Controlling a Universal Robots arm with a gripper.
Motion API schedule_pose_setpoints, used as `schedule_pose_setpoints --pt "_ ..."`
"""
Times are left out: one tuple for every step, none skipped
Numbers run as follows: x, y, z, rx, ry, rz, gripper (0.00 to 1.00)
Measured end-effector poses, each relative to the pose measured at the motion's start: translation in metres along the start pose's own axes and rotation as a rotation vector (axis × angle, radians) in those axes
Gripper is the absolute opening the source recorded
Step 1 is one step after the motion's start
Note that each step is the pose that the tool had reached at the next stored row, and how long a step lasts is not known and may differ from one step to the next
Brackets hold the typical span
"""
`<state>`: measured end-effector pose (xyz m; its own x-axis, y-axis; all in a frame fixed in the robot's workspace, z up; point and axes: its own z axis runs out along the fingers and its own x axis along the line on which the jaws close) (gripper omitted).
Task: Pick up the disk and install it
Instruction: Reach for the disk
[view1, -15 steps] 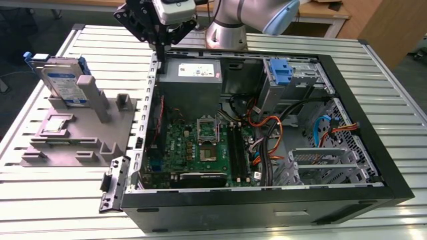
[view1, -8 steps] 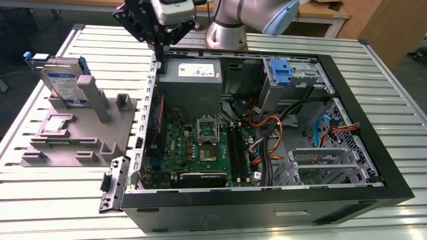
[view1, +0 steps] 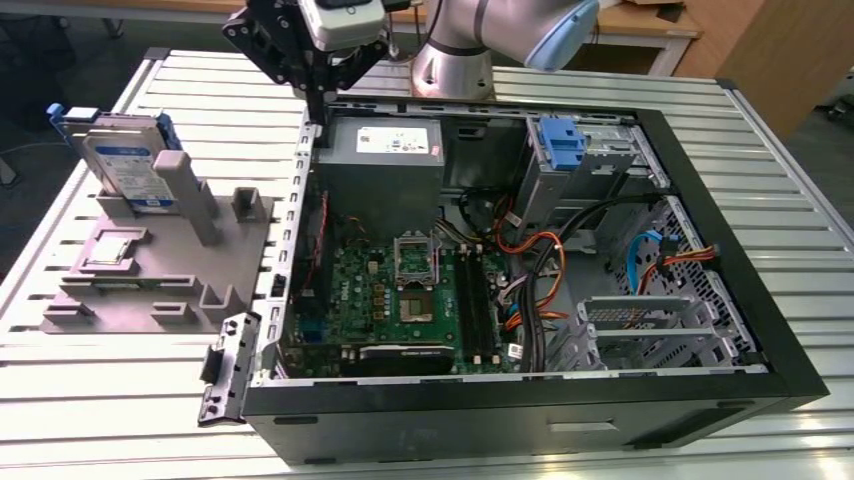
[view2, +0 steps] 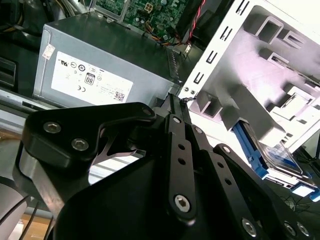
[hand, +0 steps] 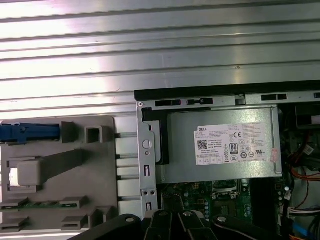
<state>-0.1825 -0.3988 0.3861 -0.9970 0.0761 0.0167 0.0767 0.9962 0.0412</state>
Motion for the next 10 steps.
schedule_pose_setpoints --pt "0.0001 0.0 0.0 0.0001 0.0006 0.0 0.1" --pt "0.0005 0.0 0.0002 0.0 0.0008 0.0 0.1" --pt "0.0009 -0.0001 0.0003 -0.0002 0.0008 0.0 0.1" --pt "0.001 -0.0001 0.0003 -0.0001 0.0012 0.0 0.1" --pt "0.0012 -0.0001 0.0004 -0.0001 0.0014 0.0 0.1" --pt "0.0015 -0.0001 0.0004 0.0 0.0017 0.0 0.1" --pt "0.0017 -0.0001 0.0005 0.0 0.002 0.0 0.1" --pt "0.0019 -0.0002 0.0006 0.0 0.0023 0.0 0.1" --pt "0.0021 -0.0002 0.0006 0.0002 0.0027 0.0 0.1" --pt "0.0023 -0.0002 0.0007 0.0001 0.0029 0.0 0.1"
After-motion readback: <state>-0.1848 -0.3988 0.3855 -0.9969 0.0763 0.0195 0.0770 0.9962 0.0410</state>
